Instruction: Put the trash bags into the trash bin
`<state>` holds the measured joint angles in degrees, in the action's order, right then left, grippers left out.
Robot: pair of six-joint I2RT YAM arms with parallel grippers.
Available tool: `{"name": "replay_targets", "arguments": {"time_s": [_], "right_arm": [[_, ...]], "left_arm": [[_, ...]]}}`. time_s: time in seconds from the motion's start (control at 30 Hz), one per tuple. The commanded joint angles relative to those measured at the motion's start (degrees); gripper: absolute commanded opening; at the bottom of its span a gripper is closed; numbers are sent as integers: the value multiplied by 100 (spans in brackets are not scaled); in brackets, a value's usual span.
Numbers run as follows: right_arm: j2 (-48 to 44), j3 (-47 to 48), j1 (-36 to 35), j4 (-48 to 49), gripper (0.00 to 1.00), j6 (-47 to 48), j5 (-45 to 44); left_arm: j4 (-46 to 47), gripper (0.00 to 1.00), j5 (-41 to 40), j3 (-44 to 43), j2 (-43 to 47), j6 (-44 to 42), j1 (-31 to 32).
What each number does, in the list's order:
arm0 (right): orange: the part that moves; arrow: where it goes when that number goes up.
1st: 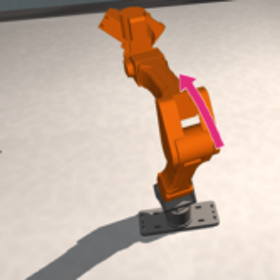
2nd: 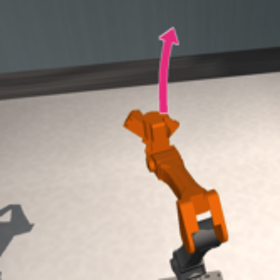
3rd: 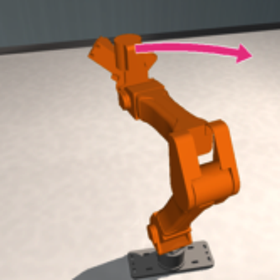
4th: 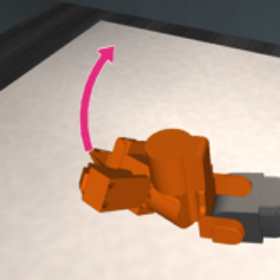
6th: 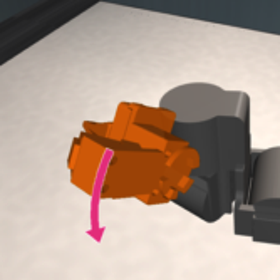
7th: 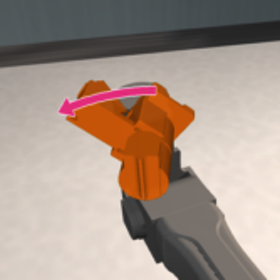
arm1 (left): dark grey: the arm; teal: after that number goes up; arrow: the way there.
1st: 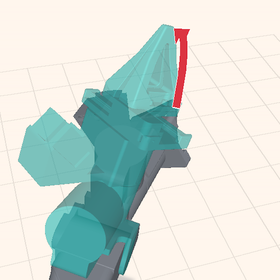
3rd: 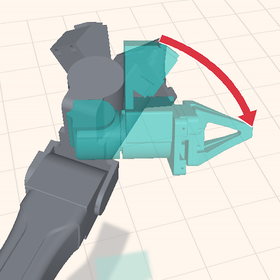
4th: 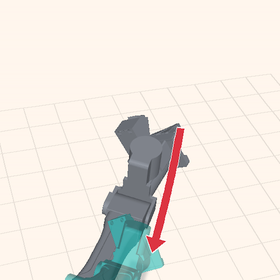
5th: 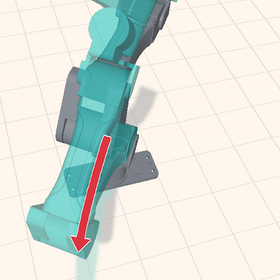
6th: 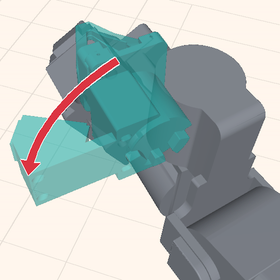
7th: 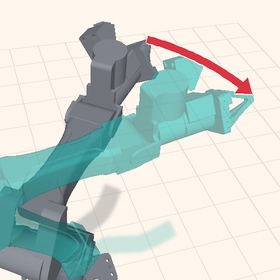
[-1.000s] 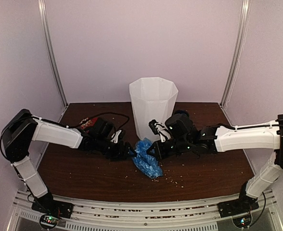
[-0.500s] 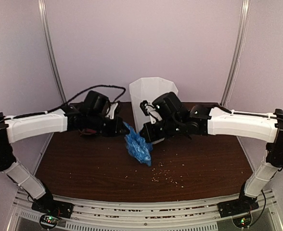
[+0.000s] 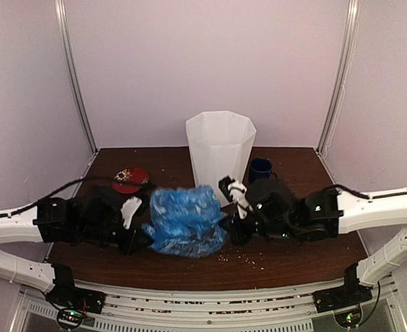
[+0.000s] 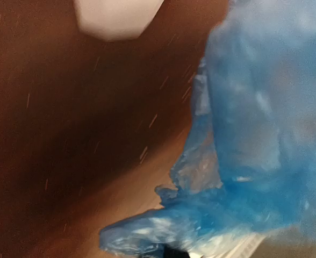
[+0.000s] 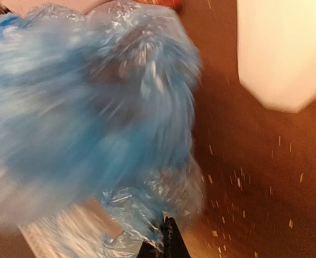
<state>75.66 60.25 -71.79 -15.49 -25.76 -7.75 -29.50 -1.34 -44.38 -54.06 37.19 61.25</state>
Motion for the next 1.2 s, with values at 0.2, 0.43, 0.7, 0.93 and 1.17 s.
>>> {"name": "replay_targets", "arguments": {"time_s": [0.2,0.43,0.7,0.93,1.17], "right_arm": [[154,-705,147,372,0,-796,82],[711,-900,159,1484,0,-767,141],[1387,-1091,353,2708,0,-305,-174],[1438,-1619,640,3401,0,-367,-841],[2003,-1509,815,3517,0,-350,-1064]], "left_arm": [[-52,0,-938,543,39,738,9],[1236,0,-1055,965,-688,668,9],[1920,0,-1419,1409,-772,34,-57],[2823,0,-1534,1833,-1198,-146,-274],[3692,0,-1393,1560,-2028,-439,-755]]}}
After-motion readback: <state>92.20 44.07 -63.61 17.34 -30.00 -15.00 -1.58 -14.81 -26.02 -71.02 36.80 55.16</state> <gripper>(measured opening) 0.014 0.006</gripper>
